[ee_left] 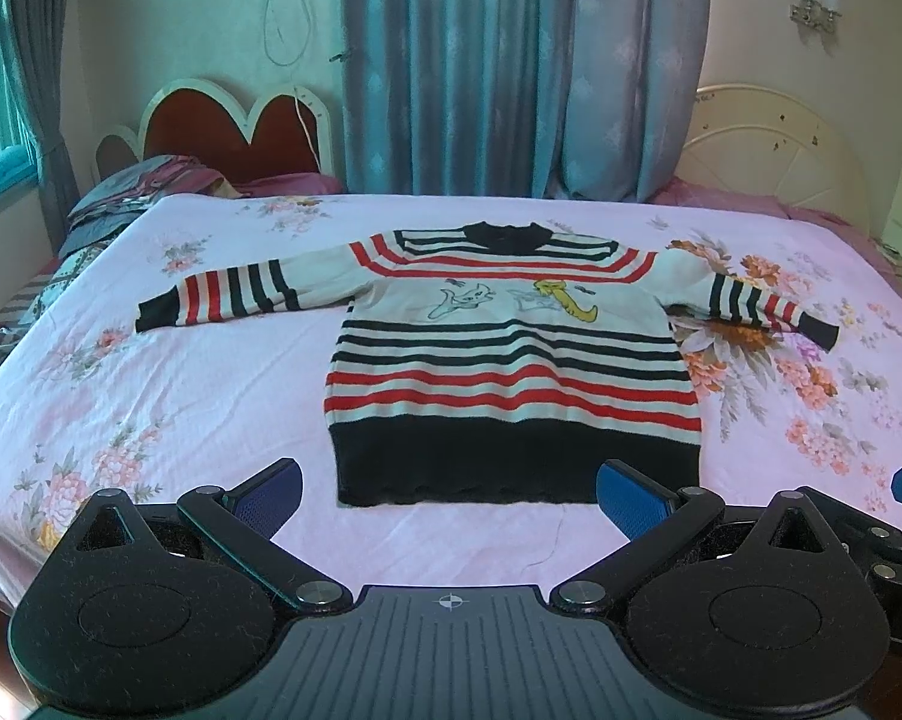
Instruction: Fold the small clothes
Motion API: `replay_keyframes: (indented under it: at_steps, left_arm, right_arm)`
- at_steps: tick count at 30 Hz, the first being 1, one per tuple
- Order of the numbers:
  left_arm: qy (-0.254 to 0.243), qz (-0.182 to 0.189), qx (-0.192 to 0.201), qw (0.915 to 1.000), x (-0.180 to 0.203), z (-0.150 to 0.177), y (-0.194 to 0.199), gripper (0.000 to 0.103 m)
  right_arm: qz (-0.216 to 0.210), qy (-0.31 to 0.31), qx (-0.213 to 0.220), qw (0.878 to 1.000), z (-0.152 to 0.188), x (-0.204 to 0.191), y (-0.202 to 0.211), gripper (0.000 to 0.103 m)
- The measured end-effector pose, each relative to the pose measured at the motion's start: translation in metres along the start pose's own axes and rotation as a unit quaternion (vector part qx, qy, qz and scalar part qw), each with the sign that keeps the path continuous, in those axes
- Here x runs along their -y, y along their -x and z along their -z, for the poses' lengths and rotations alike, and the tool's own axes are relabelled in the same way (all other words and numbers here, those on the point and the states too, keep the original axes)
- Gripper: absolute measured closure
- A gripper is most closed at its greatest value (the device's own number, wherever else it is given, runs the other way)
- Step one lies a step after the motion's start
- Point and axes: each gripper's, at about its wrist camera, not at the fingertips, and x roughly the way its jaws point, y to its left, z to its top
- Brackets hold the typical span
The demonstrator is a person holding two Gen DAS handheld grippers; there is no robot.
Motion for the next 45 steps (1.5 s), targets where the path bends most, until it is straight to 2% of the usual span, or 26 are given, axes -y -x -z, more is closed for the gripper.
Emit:
replay_keyframes:
  at_steps: [45]
  left_arm:
    - [0.004, -0.003, 0.004, 1.0000, 0.0009, -0.0019, -0.0023, 0.000]
  right_arm:
    - [0.006, 0.003, -0.001, 1.000, -0.0045, 0.0002, -0.0049, 0.001]
